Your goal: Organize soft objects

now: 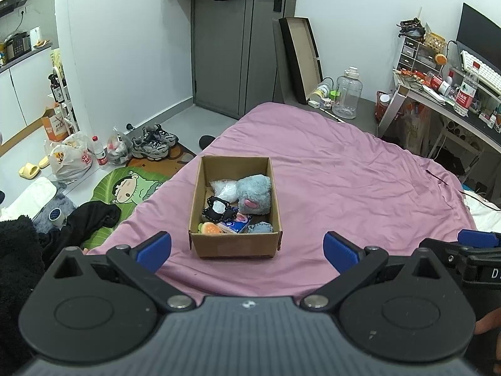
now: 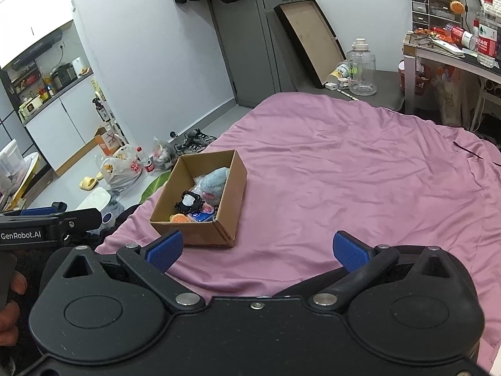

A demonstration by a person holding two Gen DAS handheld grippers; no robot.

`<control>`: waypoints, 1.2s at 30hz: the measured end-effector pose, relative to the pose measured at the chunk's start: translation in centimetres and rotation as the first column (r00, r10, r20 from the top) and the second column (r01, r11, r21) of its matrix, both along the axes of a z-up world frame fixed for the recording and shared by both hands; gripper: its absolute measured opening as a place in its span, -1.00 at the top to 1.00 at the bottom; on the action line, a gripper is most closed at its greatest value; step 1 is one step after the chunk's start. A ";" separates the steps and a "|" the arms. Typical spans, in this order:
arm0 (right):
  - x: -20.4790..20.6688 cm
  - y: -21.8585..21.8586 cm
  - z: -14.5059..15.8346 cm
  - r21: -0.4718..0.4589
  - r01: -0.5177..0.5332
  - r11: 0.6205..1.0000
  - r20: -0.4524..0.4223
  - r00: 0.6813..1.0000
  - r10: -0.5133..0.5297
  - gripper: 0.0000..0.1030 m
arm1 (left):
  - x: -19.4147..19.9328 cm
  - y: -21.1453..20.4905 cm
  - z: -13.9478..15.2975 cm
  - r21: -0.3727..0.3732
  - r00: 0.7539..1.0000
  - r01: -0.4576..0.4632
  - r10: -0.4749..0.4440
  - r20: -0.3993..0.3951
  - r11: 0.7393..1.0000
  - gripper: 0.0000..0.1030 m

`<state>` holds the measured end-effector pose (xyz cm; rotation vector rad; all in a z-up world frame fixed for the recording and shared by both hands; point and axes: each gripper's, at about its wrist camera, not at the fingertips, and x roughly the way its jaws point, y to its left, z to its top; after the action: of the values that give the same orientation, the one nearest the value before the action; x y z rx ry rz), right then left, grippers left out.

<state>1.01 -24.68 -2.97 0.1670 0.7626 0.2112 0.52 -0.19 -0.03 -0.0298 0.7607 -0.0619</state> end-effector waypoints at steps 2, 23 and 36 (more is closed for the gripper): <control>0.0 0.0 0.0 -0.003 -0.001 1.000 0.001 1.000 0.001 -1.00 | 0.0 0.1 0.0 -0.005 1.000 -0.001 0.001 -0.005 1.000 -0.99; -0.2 -0.6 0.2 0.023 0.034 0.999 0.011 0.999 -0.034 -1.00 | -0.1 -0.5 0.0 0.014 1.000 0.007 -0.006 -0.003 1.000 -0.99; -0.1 -0.7 0.0 0.026 0.036 0.999 0.010 0.999 -0.036 -1.00 | -0.1 -0.6 -0.1 0.018 1.000 0.010 -0.010 -0.006 1.000 -0.99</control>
<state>0.91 -25.38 -2.93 0.2041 0.7462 0.1880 0.43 -0.78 -0.10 -0.0093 0.7674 -0.0647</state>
